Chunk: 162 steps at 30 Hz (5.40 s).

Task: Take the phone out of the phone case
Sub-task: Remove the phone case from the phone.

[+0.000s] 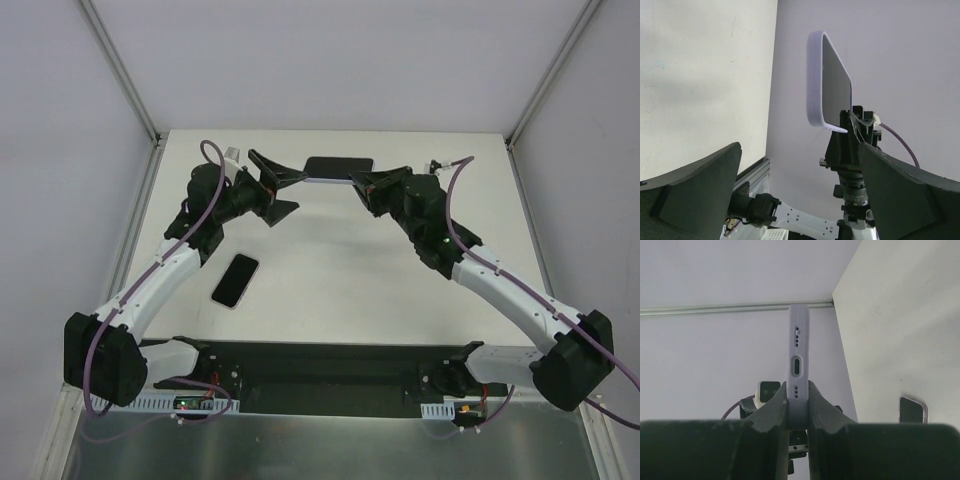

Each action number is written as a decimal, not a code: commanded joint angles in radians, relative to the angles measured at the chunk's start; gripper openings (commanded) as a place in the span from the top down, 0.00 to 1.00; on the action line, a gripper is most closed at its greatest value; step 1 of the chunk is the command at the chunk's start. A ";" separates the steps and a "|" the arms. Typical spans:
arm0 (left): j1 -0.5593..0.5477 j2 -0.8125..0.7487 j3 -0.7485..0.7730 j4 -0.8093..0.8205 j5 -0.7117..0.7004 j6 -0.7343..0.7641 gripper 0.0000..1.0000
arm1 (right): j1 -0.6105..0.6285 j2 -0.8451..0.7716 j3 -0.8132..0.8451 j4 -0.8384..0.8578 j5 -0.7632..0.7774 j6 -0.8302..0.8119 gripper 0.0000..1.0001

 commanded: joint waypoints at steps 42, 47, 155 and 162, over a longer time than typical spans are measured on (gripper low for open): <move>-0.148 0.128 0.277 -0.093 -0.251 0.033 0.20 | 0.194 0.057 0.400 -0.510 0.354 0.205 0.99; -0.127 0.115 0.267 -0.091 -0.215 0.017 0.23 | 0.197 0.069 0.389 -0.464 0.346 0.211 0.99; 0.120 0.174 0.165 0.272 0.678 0.052 1.00 | -0.223 0.532 0.113 1.380 -1.545 0.393 0.98; 0.120 0.149 0.150 0.265 0.632 0.065 0.68 | -0.218 0.509 0.007 1.379 -1.346 0.373 0.99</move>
